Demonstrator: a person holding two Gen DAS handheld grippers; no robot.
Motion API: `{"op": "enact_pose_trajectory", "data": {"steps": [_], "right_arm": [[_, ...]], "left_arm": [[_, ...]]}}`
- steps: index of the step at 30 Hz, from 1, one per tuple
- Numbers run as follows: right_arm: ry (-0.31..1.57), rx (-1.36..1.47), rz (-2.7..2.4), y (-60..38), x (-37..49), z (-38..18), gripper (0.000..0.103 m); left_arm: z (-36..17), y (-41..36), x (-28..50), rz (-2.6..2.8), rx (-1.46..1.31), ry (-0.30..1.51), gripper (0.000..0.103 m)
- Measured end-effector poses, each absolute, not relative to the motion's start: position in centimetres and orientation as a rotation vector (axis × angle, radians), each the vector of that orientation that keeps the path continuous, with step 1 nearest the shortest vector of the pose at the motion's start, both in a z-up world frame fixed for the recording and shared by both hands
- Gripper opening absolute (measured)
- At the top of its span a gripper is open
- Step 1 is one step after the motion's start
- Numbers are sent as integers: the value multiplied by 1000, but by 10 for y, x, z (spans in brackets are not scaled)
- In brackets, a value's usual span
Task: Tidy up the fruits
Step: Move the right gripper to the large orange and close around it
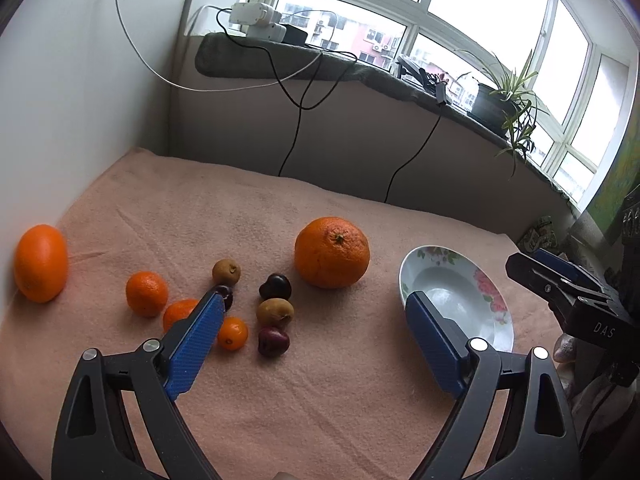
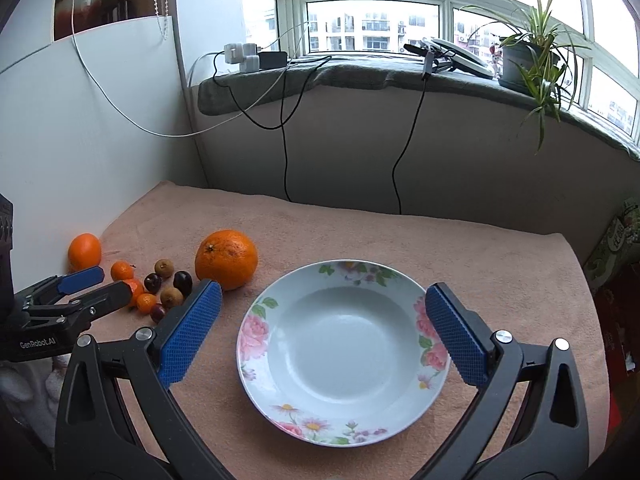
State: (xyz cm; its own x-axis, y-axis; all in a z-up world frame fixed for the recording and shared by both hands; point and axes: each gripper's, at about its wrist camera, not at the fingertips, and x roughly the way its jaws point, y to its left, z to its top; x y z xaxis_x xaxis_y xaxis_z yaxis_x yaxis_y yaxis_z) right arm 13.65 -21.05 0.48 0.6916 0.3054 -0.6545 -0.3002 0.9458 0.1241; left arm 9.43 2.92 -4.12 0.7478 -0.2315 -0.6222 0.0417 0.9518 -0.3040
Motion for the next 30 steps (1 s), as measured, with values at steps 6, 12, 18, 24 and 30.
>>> {"op": "enact_pose_trajectory", "data": {"steps": [6, 12, 18, 24, 30], "right_arm": [[822, 70, 437, -199, 171, -2, 103], [940, 126, 565, -182, 205, -10, 103], [1055, 162, 641, -158, 232, -26, 97], [1136, 188, 688, -140, 249, -47, 82], [1162, 164, 699, -125, 258, -57, 81]], "left_arm": [[-47, 26, 116, -213, -282, 730, 83], [-55, 23, 137, -254, -297, 765, 83], [-66, 23, 156, -288, -329, 809, 76], [-70, 21, 169, -309, -326, 824, 76], [-75, 18, 180, -325, -314, 851, 76]]}}
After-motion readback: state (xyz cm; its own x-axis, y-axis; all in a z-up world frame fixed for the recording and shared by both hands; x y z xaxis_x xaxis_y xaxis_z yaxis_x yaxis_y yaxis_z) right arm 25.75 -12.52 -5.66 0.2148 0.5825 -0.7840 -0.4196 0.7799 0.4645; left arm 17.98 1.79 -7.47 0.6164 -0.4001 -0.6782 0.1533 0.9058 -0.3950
